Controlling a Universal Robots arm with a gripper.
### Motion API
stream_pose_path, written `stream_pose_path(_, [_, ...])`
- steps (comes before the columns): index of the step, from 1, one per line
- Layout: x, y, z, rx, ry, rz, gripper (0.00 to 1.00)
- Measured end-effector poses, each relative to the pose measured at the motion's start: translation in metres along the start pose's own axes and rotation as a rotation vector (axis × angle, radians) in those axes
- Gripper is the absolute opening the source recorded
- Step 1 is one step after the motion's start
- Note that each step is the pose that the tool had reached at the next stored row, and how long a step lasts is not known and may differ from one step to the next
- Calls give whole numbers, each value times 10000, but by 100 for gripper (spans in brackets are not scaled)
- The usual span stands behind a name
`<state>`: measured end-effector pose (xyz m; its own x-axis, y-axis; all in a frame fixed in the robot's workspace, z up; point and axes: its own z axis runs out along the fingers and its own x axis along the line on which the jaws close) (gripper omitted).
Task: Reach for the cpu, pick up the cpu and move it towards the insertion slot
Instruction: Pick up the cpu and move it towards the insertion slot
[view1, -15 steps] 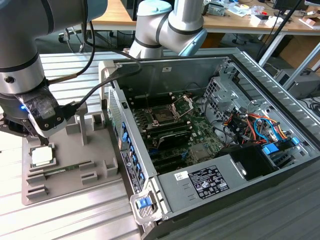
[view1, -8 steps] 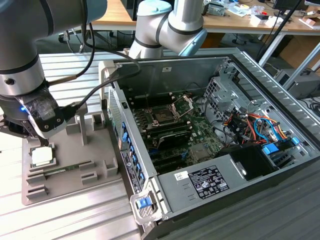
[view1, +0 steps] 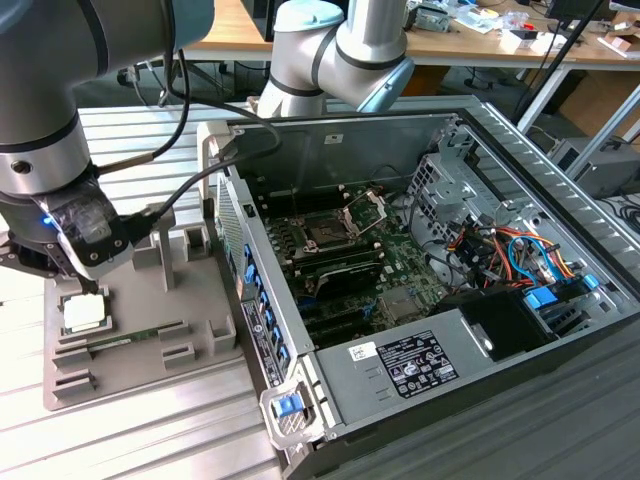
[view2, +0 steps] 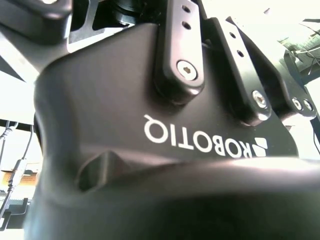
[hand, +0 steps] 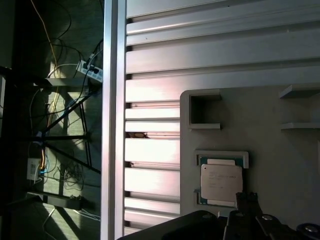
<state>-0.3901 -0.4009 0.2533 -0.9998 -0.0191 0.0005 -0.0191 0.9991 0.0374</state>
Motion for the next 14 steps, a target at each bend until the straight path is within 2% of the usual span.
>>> stream_pose_path(12, [0, -1, 30, 0, 0, 0, 11])
stream_pose_path(14, [0, -3, 73, 2, 0, 0, 11])
